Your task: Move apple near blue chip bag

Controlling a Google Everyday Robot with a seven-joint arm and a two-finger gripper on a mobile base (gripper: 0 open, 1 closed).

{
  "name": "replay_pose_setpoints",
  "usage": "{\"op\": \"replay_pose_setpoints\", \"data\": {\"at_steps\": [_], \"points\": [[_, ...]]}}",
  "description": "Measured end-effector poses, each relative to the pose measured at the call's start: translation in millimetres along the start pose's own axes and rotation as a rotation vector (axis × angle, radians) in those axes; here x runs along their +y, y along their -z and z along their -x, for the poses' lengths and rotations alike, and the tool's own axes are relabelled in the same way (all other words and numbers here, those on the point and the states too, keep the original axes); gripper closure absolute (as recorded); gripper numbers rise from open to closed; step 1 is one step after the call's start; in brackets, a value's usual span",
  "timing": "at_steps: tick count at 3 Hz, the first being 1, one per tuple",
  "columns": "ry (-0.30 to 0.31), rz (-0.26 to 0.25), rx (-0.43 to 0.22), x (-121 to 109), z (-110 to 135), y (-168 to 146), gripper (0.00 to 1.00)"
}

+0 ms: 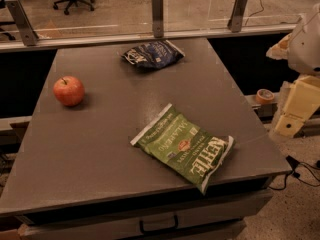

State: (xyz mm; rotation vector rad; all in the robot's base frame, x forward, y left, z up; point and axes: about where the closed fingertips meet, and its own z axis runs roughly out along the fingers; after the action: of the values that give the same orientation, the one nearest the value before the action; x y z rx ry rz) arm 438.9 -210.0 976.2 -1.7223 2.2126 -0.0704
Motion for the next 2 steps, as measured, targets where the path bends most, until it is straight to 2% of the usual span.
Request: {"op": "replay_pose_setpoints", "data": {"at_steps": [1,2], "points": [[0.044,0.045,-0.096,4.2,42.7,-27.5,0.0],[0.138,0.069,-0.229,1.8,112.7,-50.3,0.0]]}}
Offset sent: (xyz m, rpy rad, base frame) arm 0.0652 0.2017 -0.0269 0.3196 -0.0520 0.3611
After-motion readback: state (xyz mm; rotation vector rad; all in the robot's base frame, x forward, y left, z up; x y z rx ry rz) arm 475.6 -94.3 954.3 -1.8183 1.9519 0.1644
